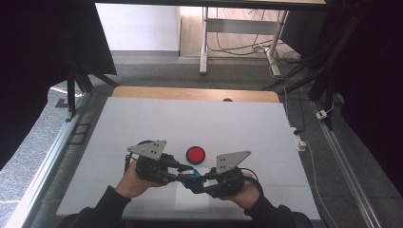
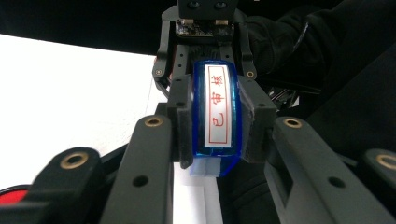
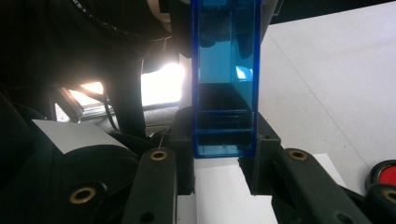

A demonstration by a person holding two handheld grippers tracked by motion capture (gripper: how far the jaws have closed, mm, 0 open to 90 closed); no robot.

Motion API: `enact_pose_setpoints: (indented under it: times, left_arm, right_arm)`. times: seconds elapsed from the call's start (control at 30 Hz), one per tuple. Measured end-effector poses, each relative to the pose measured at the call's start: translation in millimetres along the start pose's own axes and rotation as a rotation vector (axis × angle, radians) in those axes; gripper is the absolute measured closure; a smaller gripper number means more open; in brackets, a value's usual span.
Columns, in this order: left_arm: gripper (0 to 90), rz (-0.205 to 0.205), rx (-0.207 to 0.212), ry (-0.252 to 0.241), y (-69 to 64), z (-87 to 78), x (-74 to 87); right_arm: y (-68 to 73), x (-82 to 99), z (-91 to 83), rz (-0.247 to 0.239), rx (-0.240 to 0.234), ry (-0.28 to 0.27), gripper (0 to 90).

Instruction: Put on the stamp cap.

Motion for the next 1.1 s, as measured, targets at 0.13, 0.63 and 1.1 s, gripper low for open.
enact_pose_setpoints:
  times: [0.13,0.63,1.1]
  left_arm:
    - [70.0,-0.01,-0.014,0.008,2.4,-0.7,0.1]
    - [70.0,0.006,-0.075,0.022,3.5,-5.5,-4.3]
    - [69.9,-0.017,-0.13,0.033,8.3,-11.4,-4.7]
  right_arm:
    - [-1.9,0.3,1.4,0.006,0.018,-0.01,67.1]
    - [-10.6,2.9,-3.3,0.021,0.094,0.007,54.7]
    - [-19.3,11.4,-8.3,0.058,0.203,0.065,42.0]
Point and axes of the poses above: each handheld gripper's, and its own axes: z roughly forward along the jaws, x roughly out of its underside, y roughly to its left, the point moved 10 cm from there along z, roughly forward along the jaws, and after that the axes turned 6 degrees about -z, right-handed, at the moved point
